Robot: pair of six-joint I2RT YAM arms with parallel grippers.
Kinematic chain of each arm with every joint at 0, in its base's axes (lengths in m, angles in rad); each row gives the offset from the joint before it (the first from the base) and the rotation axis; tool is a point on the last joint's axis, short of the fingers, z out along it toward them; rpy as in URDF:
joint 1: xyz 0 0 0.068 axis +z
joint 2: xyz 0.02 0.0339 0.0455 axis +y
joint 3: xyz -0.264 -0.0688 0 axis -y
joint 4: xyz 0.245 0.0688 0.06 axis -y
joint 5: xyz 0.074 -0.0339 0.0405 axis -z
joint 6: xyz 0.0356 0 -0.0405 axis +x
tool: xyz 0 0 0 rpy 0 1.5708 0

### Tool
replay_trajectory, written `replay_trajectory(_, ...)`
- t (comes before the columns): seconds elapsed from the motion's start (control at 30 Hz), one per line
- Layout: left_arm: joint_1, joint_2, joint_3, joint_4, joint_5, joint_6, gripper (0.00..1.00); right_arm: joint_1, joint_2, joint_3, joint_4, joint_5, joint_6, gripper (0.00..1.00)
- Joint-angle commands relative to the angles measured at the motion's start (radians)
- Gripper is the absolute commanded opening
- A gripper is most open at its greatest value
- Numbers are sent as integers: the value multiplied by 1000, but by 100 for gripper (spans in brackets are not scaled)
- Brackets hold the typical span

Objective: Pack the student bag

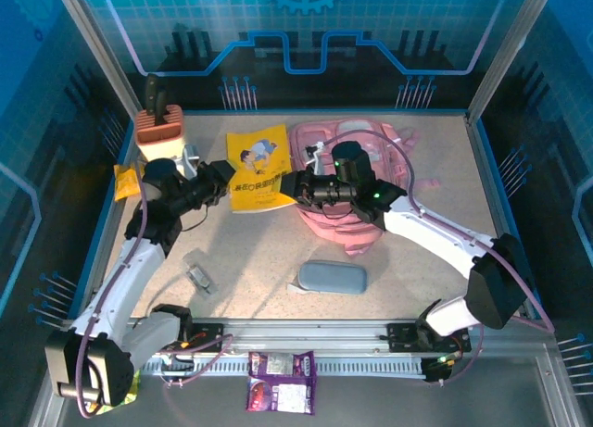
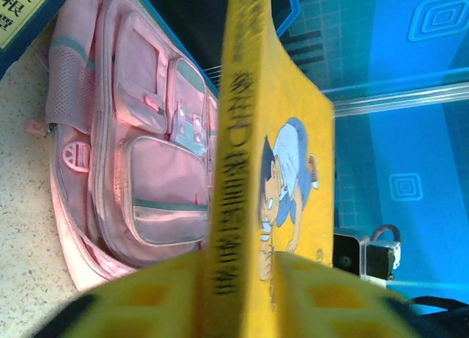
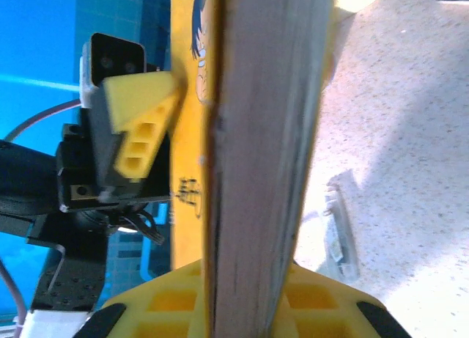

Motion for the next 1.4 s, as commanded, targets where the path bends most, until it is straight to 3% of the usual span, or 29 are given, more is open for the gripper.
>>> replay_trajectory(0.0,-5,-14,74,-56,-4,87,52,-33,-78,9,-86,52,-102,13)
replay_trajectory(0.23,-6,2,132,-220,-16,270,87,-107,-203,-21,-311,125,-244,14)
replay_trajectory(0.4,-53,82,173,-307,-12,391,99,-196,-329,-67,-479,190,-320,16)
replay_trajectory(0.53,-171,170,212,-320,-53,527,90,-308,-434,-109,-610,184,-360,17)
replay_trajectory(0.83,-429,451,364,-343,-147,846,83,-553,-606,-125,-873,131,-446,19)
replay_trajectory(1.13,-609,652,444,-277,-177,1117,82,-758,-646,-137,-968,50,-481,19)
replay_trajectory(1.37,-688,795,557,-304,-218,1257,82,-851,-649,-160,-966,36,-488,19)
